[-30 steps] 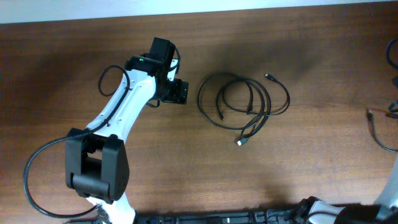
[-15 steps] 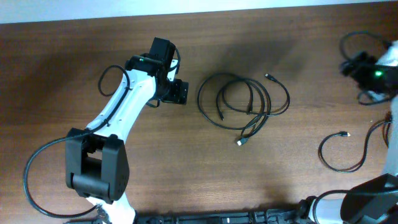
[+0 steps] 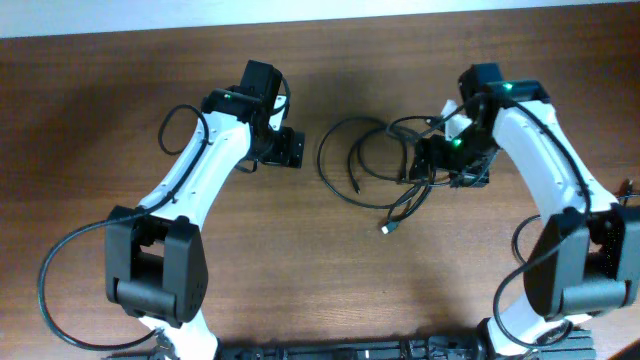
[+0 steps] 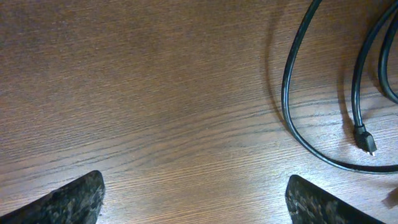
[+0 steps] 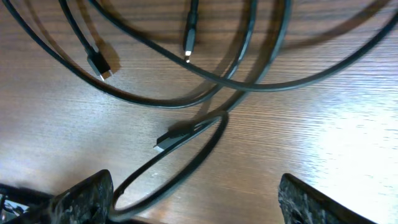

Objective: Untangle cables

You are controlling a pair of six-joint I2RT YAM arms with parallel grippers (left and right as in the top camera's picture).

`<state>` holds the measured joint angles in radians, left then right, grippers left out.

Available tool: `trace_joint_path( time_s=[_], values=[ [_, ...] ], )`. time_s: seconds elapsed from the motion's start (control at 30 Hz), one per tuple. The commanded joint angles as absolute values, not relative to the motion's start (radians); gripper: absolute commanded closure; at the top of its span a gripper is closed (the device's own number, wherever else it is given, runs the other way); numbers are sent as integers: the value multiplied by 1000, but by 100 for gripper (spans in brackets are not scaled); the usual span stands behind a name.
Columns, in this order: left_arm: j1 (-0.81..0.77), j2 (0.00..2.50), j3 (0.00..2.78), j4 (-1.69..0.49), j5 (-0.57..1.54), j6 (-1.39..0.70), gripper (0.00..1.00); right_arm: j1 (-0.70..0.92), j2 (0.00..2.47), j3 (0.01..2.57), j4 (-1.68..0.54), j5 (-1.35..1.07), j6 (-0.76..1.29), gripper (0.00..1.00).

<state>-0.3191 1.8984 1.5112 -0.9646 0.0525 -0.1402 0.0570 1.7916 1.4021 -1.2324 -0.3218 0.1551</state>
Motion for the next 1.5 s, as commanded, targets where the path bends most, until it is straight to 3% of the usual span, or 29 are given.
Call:
trace_joint_path(
  time_s=[0.0, 0.37, 0.5, 0.53, 0.67, 0.9, 1.1, 1.23, 1.4, 1.47],
  values=[
    [-316, 1905, 1519, -961, 63, -149, 6, 81, 1808, 1393, -1228, -359, 174, 16],
    [-316, 1905, 1519, -961, 63, -149, 6, 178, 1808, 1338, -1156, -355, 327, 36],
    [-316, 1905, 1519, -960, 63, -149, 6, 191, 1807, 1293, -1050, -356, 380, 91],
    [-316, 1905, 1519, -960, 63, -149, 7, 191, 1805, 1297, -1039, -356, 379, 96],
    [-316, 1905, 1519, -960, 63, -149, 7, 189, 1776, 1440, -1028, -360, 329, 96],
    [-316, 1905, 1519, -960, 63, -149, 6, 189, 1692, 2123, -1200, -345, 288, 96],
    [-316, 1905, 1519, -959, 63, -149, 5, 189, 1669, 2543, -1185, -303, 285, 96],
    [-316, 1905, 1519, -959, 63, -149, 5, 189, 1667, 2617, -1200, 41, 284, 96],
    [-316, 1905, 1519, -960, 63, -149, 5, 157, 1720, 2592, -1250, 797, 214, 96],
    [-316, 1905, 1519, -960, 63, -149, 5, 88, 1731, 2569, -1281, 911, 261, 96]
  ],
)
